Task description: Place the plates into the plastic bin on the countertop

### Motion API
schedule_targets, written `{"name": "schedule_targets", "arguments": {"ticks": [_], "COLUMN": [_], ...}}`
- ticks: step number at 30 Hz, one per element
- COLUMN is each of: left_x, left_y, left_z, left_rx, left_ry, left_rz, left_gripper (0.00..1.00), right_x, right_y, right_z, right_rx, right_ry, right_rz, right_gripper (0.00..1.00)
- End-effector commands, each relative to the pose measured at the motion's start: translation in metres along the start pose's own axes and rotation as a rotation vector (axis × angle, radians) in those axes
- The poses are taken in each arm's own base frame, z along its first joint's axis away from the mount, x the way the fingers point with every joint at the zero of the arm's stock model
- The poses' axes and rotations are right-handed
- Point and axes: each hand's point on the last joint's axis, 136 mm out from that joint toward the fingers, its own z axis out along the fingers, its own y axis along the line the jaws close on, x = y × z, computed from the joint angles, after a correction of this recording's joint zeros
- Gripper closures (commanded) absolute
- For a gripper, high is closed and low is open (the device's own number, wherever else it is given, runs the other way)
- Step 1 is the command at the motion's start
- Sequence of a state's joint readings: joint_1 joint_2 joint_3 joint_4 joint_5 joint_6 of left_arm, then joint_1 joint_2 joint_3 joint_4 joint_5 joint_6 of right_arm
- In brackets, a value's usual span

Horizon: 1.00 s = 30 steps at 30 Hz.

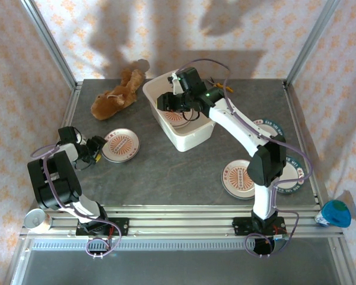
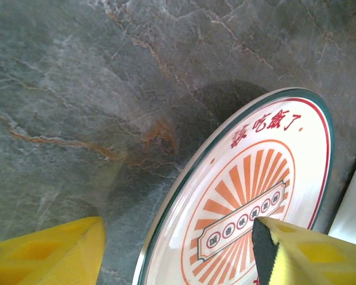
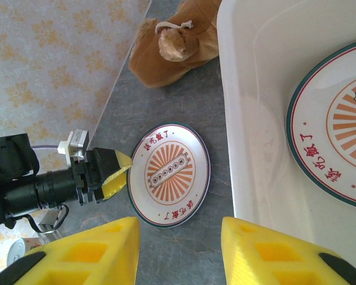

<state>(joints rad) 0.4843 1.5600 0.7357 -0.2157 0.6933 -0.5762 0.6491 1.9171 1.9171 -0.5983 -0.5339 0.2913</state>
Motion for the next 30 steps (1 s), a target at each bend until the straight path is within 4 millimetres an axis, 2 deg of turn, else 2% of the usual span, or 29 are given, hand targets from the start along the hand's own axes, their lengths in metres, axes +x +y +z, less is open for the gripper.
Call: {"name": "schedule_targets", "arguments": {"ticks": [1,6,17,30], "left_x": [0.001,0.007,0.019,0.021], "left_y": [-0.007,-0.012,-0.003,0.001], "left_z": [0.004,0.006,0.02,0.014], "left_rx": [0.038,0.044,-0.011,-0.066], "left_ry": [0.015,0.036,0.098,0.103], "left_rz": [0.01,0.031,0.057,0.092], "left_gripper": [0.34,0.36,0.4,0.63], "right_x": [-0.009,-0.009,-0.008,-0.009], "right_y": [0.0,0.0,-0.002,-0.004], "right_z": [0.004,0.007,0.012,0.013], "right_rx": [0.006,0.003,0.008,0.017], "right_ry": [-0.021,-0.013,-0.001,-0.004], "right_rz": [-0.013,-0.015,-0.025,-0.033], "right_gripper": [0.6,0.6,0.6,0.6]}}
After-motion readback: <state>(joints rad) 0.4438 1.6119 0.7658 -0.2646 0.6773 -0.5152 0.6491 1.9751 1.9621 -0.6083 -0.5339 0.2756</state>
